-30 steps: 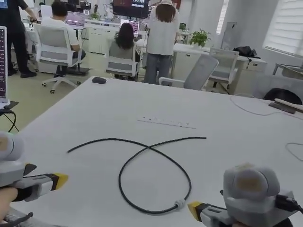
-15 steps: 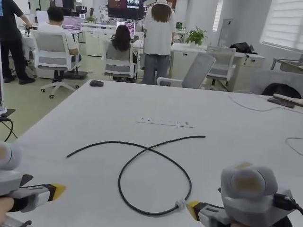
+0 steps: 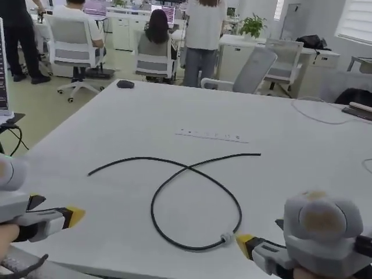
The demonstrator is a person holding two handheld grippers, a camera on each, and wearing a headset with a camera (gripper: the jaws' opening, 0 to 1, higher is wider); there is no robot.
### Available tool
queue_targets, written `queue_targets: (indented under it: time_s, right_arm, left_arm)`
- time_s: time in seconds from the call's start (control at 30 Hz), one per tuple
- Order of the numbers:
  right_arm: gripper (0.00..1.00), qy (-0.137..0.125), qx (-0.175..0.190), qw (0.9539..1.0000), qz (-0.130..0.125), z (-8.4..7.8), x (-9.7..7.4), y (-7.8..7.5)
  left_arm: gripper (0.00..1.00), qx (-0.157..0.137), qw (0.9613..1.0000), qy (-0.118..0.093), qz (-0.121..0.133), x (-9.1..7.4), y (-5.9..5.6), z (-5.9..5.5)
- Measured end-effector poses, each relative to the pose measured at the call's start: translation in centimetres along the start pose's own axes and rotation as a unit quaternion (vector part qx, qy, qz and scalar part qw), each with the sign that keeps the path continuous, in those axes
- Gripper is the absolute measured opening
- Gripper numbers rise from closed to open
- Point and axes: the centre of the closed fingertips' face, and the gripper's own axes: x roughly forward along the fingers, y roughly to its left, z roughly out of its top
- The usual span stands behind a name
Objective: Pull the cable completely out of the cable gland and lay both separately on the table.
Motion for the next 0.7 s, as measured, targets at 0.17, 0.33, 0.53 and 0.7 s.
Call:
queue_targets:
  time_s: [0.17,0.33,0.53,0.7]
  right_arm:
    - [0.48,0.005,-0.002,1.0000,0.001,-0.1,0.0,0.1]
    - [0.49,0.016,0.003,0.9999,0.001,-0.4,-0.1,0.1]
    - [0.52,0.050,0.010,0.9986,0.014,-1.5,0.1,0.4]
    - [0.50,0.064,0.011,0.9962,0.058,-1.8,0.1,1.8]
  left_arm:
    - [0.49,0.003,0.9999,-0.006,-0.010,0.0,-0.2,0.2]
    - [0.48,0.003,0.9999,-0.007,-0.011,0.0,-0.3,0.2]
    - [0.48,0.009,0.9998,-0.001,-0.017,0.2,-0.4,0.1]
    - [0.51,0.017,0.9993,0.006,-0.033,0.3,-0.9,0.0]
